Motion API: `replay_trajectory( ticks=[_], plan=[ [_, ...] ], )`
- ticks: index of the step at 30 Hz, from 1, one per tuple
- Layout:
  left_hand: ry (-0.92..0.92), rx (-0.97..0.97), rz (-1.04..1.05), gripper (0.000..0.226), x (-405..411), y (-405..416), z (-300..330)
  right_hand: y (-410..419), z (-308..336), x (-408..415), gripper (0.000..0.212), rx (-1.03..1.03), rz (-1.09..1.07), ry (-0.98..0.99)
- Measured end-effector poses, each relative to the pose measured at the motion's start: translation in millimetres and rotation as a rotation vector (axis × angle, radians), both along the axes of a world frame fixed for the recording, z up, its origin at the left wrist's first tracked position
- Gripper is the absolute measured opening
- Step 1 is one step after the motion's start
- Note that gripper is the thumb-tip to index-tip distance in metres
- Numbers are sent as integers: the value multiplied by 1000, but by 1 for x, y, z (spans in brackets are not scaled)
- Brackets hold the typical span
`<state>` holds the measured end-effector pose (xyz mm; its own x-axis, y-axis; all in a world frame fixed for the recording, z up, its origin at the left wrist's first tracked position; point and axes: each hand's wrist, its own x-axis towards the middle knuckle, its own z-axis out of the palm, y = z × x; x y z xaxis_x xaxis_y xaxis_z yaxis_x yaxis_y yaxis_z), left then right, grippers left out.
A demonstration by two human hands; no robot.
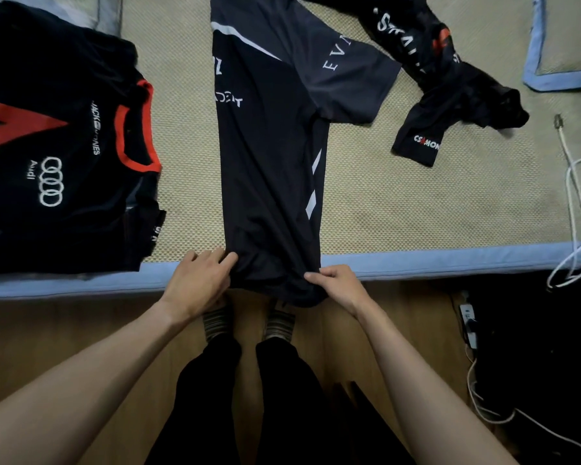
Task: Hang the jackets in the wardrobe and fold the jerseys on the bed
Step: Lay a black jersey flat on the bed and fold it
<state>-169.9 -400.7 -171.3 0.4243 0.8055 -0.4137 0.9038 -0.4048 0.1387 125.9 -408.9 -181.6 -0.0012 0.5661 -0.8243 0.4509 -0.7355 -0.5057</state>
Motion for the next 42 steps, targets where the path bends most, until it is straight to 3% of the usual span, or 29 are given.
replay_trajectory(
  ticks=[1,4,8,14,18,21,25,28,29,32,35,38,42],
  plan=[
    [-10,-14,-16,31,-3,-2,3,3,5,0,19,-40,33,55],
    [-31,-111,14,24,-9,-3,16,26,14,-10,20,-51,-45,197],
    [-87,-229,104,16,-16,-3,21,61,10,-33,35,-39,-268,262],
    [-3,-125,28,26,-17,-5,9,84,2,-57,32,10,-430,379],
    [81,23,-44,60,-12,3,7,77,-6,-43,17,199,-402,169],
    [92,37,-112,74,0,16,6,70,-11,-31,21,247,-334,32],
    [73,38,-119,73,17,32,1,84,-2,-33,28,154,-364,133],
    [63,-5,-84,74,22,35,-9,118,-4,-44,54,132,-515,315],
    [64,-15,-83,74,22,34,-13,130,-7,-47,51,136,-553,343],
    [64,-21,-72,76,18,25,-24,162,-10,-54,8,169,-573,342],
    [45,0,-63,77,17,19,-31,180,-15,-50,17,211,-613,291],
    [34,15,-51,77,16,15,-38,175,-19,-33,10,250,-660,203],
    [31,21,-32,78,18,12,-44,170,-24,-19,18,211,-607,151]
  ],
)
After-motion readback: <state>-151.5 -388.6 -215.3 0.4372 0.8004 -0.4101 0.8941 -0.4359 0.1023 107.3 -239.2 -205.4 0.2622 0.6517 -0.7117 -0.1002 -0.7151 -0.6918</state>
